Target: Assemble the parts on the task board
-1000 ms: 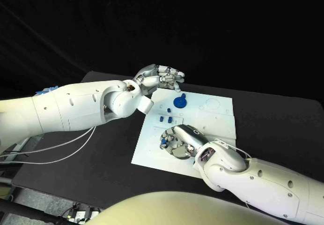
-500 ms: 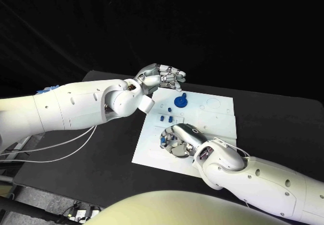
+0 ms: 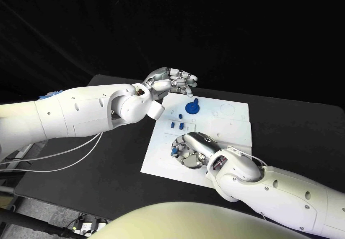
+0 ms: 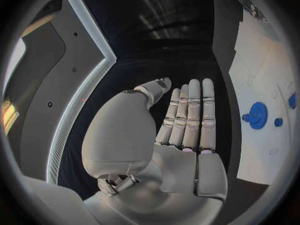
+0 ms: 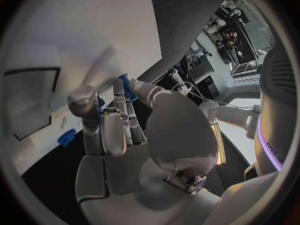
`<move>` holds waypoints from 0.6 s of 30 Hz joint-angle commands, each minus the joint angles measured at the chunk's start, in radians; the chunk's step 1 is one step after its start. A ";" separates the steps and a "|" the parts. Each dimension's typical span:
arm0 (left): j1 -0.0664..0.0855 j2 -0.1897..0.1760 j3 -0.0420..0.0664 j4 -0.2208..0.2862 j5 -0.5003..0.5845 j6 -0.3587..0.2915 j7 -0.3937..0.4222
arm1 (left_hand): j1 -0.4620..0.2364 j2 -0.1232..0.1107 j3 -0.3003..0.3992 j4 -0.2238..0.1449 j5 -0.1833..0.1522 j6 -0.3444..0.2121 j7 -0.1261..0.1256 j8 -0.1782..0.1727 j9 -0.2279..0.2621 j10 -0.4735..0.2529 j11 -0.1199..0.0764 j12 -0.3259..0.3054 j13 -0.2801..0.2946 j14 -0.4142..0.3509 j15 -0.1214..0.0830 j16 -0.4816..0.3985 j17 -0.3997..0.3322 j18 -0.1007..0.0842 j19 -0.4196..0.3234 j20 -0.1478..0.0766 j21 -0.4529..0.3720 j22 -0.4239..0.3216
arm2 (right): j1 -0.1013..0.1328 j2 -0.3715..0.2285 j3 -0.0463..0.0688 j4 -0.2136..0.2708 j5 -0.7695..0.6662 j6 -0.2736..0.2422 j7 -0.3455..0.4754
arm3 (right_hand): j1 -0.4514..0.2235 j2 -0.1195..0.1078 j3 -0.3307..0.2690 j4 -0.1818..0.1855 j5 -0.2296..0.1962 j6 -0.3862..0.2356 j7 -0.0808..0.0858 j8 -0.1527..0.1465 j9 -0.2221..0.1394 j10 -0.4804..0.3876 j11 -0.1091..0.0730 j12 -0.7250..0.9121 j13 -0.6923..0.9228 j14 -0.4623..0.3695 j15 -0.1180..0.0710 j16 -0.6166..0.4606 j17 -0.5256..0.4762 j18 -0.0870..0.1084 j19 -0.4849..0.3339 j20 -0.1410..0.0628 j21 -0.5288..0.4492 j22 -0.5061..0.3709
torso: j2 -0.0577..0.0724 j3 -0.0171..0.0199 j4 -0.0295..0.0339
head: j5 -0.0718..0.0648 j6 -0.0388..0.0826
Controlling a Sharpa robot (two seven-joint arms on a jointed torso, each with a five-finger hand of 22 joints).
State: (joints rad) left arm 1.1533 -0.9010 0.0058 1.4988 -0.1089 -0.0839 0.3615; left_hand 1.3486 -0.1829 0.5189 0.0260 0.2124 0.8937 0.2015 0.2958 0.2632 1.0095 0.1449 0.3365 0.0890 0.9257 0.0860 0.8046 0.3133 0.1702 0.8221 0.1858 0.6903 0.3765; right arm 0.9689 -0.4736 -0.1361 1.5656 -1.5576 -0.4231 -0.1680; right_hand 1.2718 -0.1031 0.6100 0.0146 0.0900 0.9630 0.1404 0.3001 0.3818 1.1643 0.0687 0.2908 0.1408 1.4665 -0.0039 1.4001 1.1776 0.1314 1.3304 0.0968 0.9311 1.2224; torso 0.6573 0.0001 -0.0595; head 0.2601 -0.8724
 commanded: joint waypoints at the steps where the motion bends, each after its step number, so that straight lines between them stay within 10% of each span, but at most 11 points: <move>1: 0.000 0.000 0.000 0.003 -0.003 0.018 0.002 | -0.004 0.007 0.000 -0.002 0.005 -0.007 0.001 -0.004 0.001 -0.006 -0.002 0.004 0.002 -0.005 0.000 0.006 0.001 0.010 0.003 0.004 -0.005 -0.001 | -0.002 -0.002 -0.002 0.001 -0.016 0.034 -0.018 | 0.008 -0.001 -0.003 -0.005 -0.003 0.007 0.002 0.003 0.001 0.002 0.000 0.005 0.001 0.028 -0.005 0.001 -0.002 -0.004 0.003 -0.004 0.000 0.001 | 0.000 0.0000 0.0003 | 0.000 0.000; 18: 0.000 -0.002 0.000 0.003 -0.003 0.017 0.000 | -0.005 0.008 0.000 -0.002 0.005 -0.007 0.001 -0.004 0.001 -0.007 -0.002 0.004 0.002 -0.006 0.001 0.006 0.001 0.010 0.002 0.004 -0.006 -0.001 | -0.002 -0.006 -0.002 0.006 -0.059 0.054 -0.080 | -0.009 -0.035 -0.037 -0.024 0.003 -0.065 0.005 -0.052 -0.021 -0.024 -0.005 0.151 0.152 0.027 -0.012 -0.001 -0.009 -0.004 0.003 -0.010 -0.010 0.009 | 0.000 -0.0005 0.0006 | -0.003 0.002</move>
State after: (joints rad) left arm 1.1533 -0.9028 0.0058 1.4993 -0.1089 -0.0833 0.3576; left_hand 1.3486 -0.1829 0.5189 0.0260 0.2123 0.8937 0.2015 0.2958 0.2631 1.0096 0.1448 0.3365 0.0898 0.9257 0.0860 0.8046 0.3131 0.1702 0.8221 0.1858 0.6903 0.3766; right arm 0.9694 -0.4775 -0.1361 1.5720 -1.5894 -0.3953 -0.2077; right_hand 1.2635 -0.1266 0.5778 -0.0110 0.0892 0.9007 0.1458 0.2508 0.3622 1.1447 0.0630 0.4364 0.2873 1.4665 -0.0113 1.4001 1.1680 0.1315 1.3342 0.0930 0.9273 1.2304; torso 0.6571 -0.0003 -0.0592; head 0.2579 -0.8706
